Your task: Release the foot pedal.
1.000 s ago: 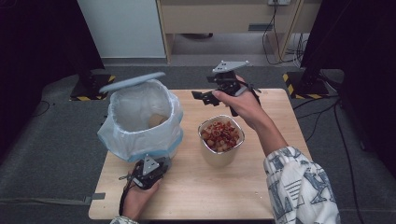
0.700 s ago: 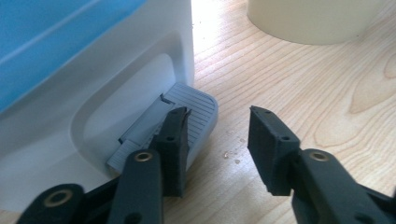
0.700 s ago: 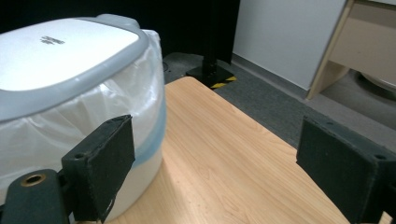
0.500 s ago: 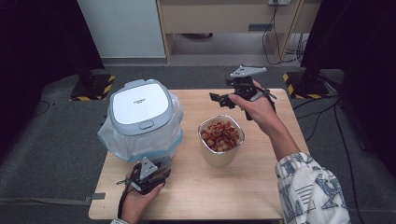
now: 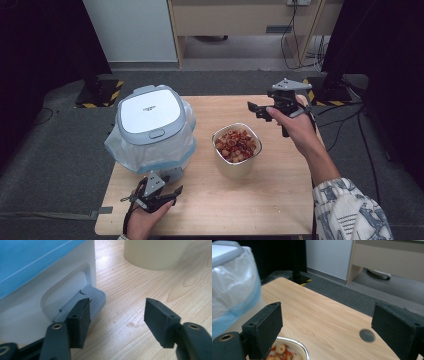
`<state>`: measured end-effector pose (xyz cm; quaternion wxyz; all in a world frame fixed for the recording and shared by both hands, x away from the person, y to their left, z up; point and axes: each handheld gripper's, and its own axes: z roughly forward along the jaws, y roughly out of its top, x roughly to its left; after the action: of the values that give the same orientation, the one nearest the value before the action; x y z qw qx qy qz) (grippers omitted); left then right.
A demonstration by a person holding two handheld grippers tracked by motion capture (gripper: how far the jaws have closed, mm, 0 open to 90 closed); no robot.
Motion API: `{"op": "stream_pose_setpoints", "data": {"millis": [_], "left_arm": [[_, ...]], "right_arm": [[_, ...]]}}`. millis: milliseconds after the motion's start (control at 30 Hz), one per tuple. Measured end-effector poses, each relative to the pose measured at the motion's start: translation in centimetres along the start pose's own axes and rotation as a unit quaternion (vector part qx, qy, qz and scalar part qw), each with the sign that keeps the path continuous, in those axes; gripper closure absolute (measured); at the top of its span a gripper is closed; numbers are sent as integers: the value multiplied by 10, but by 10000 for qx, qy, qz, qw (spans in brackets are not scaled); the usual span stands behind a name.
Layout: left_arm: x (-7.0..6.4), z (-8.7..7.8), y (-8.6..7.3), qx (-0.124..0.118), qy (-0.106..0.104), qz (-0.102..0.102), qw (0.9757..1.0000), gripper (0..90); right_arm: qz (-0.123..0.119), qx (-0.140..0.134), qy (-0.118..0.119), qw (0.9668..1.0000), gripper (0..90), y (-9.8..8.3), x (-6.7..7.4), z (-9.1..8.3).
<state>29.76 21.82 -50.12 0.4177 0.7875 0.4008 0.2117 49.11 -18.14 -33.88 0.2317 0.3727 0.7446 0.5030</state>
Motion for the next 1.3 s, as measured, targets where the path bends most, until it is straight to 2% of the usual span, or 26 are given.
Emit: {"op": "stream_pose_setpoints", "data": {"millis": [100,300,433,733,800,967,1100,1167,1233,1300], "left_arm": [[1,0,-1,41,-4,9,10000,334],[2,0,-1,57,-40,49,10000,305],[3,0,-2,83,-36,42,10000,293],[8,-5,-6,99,14,-20,9999,272],[10,-7,-8,104,41,-60,9999,270],[15,-9,-11,145,110,-92,9998,265],[17,-9,-12,154,152,-123,9997,258],[18,-9,-12,189,162,-114,9996,253],[18,-8,-12,204,167,-131,9996,244],[19,-7,-13,227,178,-138,9995,236]], "right_arm": [[51,59,-187,9998,101,-11,-5,-8],[54,224,-472,9986,96,-43,-9,-24],[209,241,-521,9981,94,-61,-9,-29],[282,461,-538,9971,88,-107,0,-36],[358,510,-544,9966,86,-120,2,-39],[481,635,-682,9945,84,-143,0,-42],[618,788,-866,9912,80,-162,-5,-41],[720,930,-999,9880,78,-172,-8,-39],[710,1139,-1150,9843,68,-181,-12,-36],[833,1297,-1268,9799,68,-190,-15,-33]]}}
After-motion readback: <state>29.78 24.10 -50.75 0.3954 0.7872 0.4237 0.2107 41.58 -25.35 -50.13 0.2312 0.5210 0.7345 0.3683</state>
